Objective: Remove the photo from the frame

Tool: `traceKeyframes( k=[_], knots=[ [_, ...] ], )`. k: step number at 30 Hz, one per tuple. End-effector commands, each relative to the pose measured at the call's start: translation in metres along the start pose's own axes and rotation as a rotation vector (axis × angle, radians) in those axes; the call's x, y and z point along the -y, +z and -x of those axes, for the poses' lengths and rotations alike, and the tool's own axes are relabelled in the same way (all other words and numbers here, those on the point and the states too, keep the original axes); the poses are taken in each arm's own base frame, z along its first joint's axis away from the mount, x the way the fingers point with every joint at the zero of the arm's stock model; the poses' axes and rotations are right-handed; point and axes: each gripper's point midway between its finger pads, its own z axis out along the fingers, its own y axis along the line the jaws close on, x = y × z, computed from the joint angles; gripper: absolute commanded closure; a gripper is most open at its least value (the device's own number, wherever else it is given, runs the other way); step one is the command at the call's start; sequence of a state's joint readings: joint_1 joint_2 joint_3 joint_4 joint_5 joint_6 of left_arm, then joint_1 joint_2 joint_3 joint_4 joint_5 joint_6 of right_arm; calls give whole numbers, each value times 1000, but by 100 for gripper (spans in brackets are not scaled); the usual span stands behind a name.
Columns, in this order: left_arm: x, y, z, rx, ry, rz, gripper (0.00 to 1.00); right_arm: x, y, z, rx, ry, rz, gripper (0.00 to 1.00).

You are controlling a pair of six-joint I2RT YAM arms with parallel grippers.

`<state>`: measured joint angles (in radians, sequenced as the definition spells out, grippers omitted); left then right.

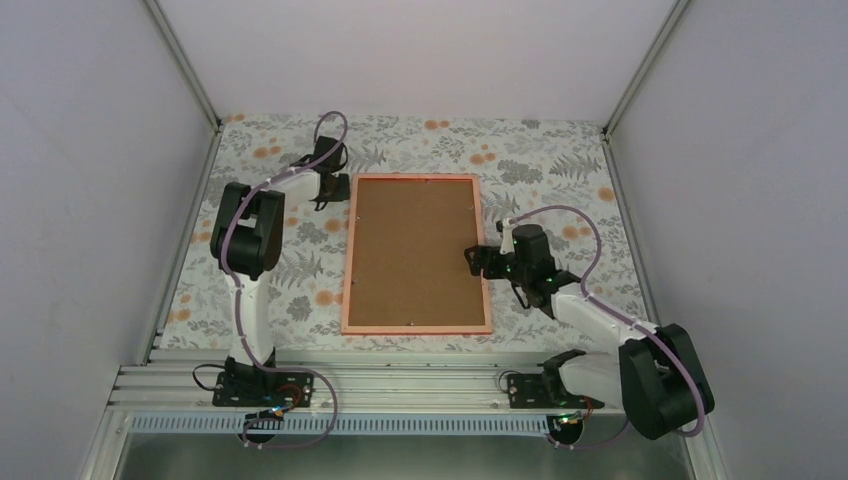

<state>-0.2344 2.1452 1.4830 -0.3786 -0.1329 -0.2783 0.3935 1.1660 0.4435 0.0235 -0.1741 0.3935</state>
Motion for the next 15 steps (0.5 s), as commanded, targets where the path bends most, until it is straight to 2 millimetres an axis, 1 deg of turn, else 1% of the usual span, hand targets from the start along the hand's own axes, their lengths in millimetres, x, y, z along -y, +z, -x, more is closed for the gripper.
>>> traceKeyframes(
  k=[1,5,8,9,11,13,15],
  knots=[
    [-16,-9,-38,-98,30,69,83,-7,-5,1,17,-1,24,14],
    [-25,-23,-58,-119,21,79,84,-9,-10,2,23,4,36,14],
    [-30,-36,-77,-138,9,71,84,-11,-14,2,30,5,44,14],
    [-32,-39,-89,-154,7,72,84,-12,-16,3,33,4,47,14],
    [-33,-48,-100,-153,-1,54,84,-12,-17,1,35,2,48,14],
    [-36,-54,-112,-163,-8,46,84,-12,-19,1,40,2,50,14],
    [-37,-58,-119,-165,-11,44,81,-12,-19,0,37,2,53,14]
  ],
)
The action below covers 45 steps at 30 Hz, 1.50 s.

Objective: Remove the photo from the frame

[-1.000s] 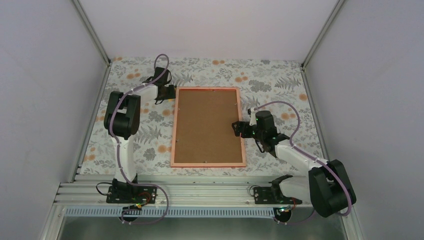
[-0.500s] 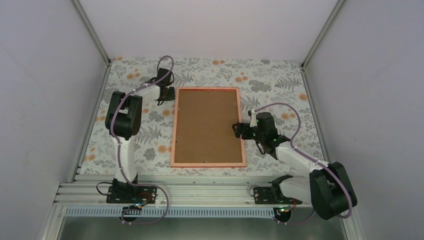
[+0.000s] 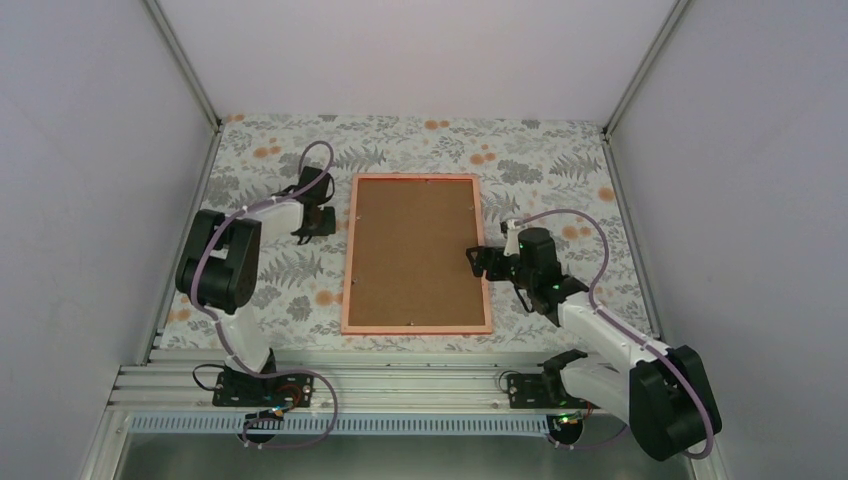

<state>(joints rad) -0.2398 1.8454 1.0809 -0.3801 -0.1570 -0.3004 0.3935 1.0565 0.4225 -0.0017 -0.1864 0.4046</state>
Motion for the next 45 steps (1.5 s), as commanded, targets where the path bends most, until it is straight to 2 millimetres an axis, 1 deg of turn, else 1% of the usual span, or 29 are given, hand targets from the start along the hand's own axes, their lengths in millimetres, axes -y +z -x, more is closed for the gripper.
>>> traceKeyframes(
  k=[1,4,8,11,16,17,19,22,26,30,33,35,40,45],
  knots=[
    [-4,-5,-34,-68,-9,-8,79,-3,-2,-8,-16,5,19,14],
    [-6,-4,-34,-64,-14,-1,74,-5,-3,-8,-14,7,26,14],
    [-6,2,-30,-66,-13,15,72,-6,-5,-6,-10,9,29,14],
    [-7,9,-28,-70,-10,32,72,-6,-6,-4,-3,8,26,14],
    [-5,18,-33,-89,-8,26,72,-6,-8,-2,4,3,24,14],
    [-4,19,-34,-92,-7,23,73,-6,-7,-2,3,1,24,14],
    [-2,17,-35,-90,-3,19,79,-8,-7,-1,3,-1,30,14],
    [0,10,-34,-76,-1,10,85,-10,-9,0,7,-8,40,14],
    [8,-7,-27,-45,7,-7,91,-15,-12,5,20,-15,58,14],
    [20,-33,-18,-1,24,-35,93,-26,-17,10,26,-23,106,14],
    [34,-52,-14,26,51,-65,94,-38,-22,16,30,-38,160,14],
    [42,-68,-12,49,70,-87,95,-48,-26,20,34,-48,201,14],
    [75,-101,-17,80,178,-200,96,-67,-32,27,36,-34,301,14],
    [115,-132,-31,92,282,-362,97,-81,-32,26,32,1,396,14]
  ],
)
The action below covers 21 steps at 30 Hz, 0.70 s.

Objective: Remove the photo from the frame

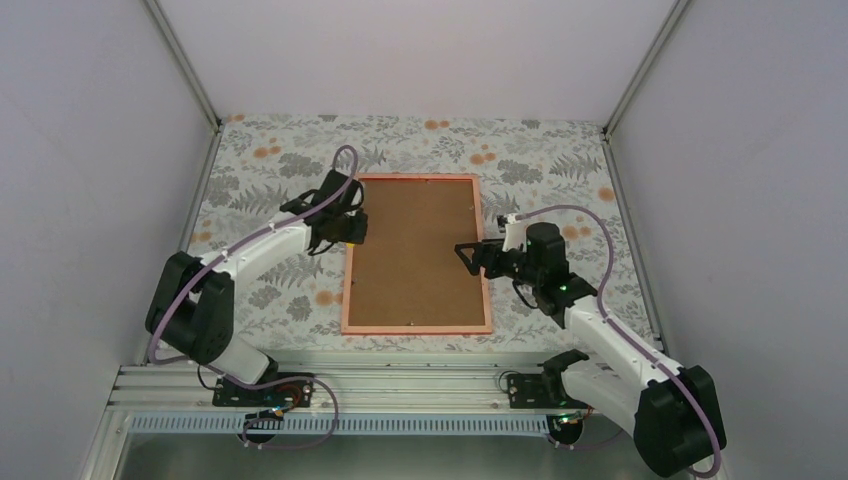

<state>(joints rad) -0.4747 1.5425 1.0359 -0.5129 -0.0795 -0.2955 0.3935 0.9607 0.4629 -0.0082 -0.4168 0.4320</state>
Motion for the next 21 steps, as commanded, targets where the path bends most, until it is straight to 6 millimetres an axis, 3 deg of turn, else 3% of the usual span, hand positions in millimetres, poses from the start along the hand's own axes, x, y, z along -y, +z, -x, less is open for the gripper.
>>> traceKeyframes(
  k=[1,12,21],
  knots=[
    [44,-25,0,15,90,-171,97,-31,2,6,7,24,163,15],
    [140,-67,-13,58,236,-514,97,-54,10,3,21,153,341,18],
    [176,-91,-18,66,203,-732,97,-73,8,6,41,178,488,22]
  ],
)
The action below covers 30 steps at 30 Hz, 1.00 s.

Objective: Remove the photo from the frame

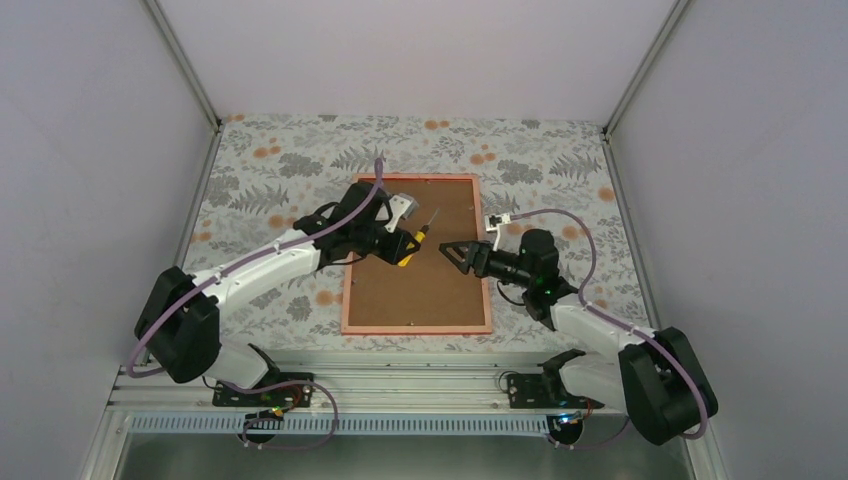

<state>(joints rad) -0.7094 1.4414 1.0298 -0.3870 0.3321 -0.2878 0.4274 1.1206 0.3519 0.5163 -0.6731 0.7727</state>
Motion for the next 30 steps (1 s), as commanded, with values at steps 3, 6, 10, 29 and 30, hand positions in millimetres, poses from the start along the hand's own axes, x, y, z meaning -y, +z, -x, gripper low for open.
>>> traceKeyframes(
  k=[3,6,10,29,30],
  knots=[
    [40,-12,12,77,-14,-219,97,-39,-1,4,19,-43,209,25],
    [49,-17,10,92,-36,-278,97,-52,-5,3,28,-64,287,28],
    [64,-28,10,129,-69,-376,97,-60,-7,5,39,-81,328,33],
    [105,-43,2,162,-79,-593,97,-92,-9,7,38,-110,485,64],
    [105,-42,1,158,-79,-594,97,-93,-10,7,39,-106,496,67]
  ],
)
